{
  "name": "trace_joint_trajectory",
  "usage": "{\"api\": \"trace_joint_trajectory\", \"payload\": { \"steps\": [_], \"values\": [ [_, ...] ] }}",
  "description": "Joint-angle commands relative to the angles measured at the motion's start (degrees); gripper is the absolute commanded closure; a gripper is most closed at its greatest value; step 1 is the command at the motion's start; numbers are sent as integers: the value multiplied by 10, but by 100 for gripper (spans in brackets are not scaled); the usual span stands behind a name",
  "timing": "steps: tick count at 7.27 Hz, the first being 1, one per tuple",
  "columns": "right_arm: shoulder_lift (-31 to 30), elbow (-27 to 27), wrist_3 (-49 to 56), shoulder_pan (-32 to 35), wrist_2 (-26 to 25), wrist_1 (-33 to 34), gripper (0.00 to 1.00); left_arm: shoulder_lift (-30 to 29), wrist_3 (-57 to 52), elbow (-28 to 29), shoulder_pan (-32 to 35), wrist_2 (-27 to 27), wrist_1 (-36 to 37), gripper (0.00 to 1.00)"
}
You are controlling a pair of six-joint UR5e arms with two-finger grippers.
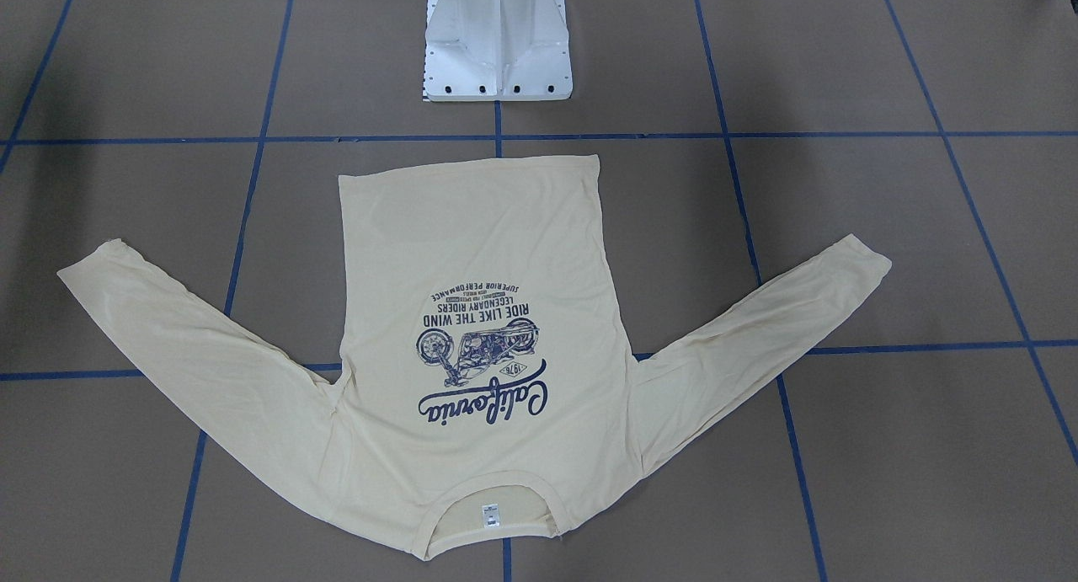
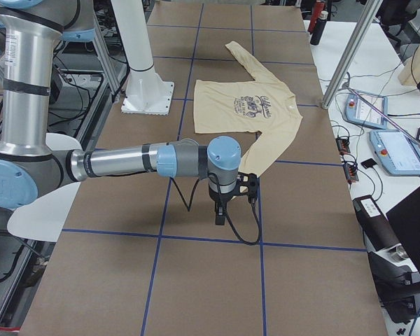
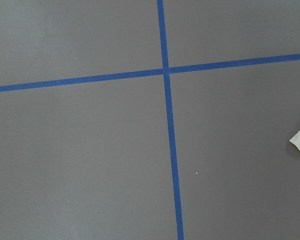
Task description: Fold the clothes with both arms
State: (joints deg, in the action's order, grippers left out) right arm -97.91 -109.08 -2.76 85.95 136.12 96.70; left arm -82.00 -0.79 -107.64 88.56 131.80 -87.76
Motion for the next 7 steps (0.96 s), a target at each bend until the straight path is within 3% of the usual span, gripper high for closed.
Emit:
{"api": "trace_joint_trajectory", "payload": {
  "steps": [1,3,7],
  "values": [
    [9,-5,-16,-29,9,-1,0,-31,0,-4,-1,72,-2,0],
    [18,21,-21,-69,3,-78,0,-85,6,17,-4,95,-44,0],
    [23,116,-41,-149,-2,-289,0,-89,-3,27,-7,93,-95,0]
  ]
}}
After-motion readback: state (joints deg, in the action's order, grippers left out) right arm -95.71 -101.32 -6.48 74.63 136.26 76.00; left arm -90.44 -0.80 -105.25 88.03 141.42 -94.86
